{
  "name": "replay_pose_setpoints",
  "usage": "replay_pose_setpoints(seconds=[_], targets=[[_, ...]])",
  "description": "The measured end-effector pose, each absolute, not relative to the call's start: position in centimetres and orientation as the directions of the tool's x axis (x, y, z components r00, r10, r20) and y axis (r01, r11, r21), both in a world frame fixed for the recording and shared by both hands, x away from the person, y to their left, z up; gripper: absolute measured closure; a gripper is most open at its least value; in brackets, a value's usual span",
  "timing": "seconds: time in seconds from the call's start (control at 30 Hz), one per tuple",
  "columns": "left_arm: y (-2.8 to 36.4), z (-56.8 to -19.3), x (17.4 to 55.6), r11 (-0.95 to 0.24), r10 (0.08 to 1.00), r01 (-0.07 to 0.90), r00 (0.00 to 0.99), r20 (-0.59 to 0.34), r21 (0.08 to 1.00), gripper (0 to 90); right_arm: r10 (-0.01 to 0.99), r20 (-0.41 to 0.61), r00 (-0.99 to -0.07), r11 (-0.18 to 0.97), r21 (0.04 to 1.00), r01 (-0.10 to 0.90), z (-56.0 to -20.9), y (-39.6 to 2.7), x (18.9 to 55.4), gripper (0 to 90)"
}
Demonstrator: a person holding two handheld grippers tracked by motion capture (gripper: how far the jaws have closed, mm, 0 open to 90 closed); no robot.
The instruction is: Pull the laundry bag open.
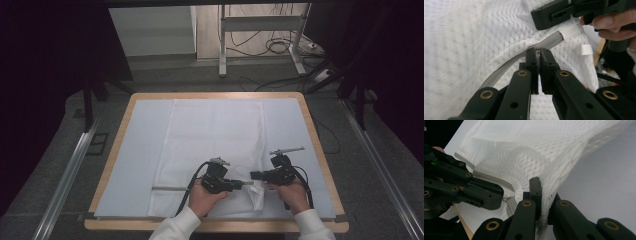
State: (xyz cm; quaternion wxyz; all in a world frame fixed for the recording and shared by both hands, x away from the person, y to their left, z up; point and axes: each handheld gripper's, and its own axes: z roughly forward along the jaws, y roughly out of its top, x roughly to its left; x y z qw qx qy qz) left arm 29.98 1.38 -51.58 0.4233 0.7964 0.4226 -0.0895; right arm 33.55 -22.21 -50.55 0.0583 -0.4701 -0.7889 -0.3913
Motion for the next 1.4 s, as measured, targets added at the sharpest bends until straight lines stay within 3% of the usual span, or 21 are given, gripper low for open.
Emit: replay_pose_setpoints(seconds=[1.4], targets=[[5.0,-52.0,29.6,-0.268,0.632,0.763,0.6,-0.49,0.588,86.8,0.715,0.45,-0.536,0.237,0.565,0.79,-50.4,-23.0,33.6,88.6]])
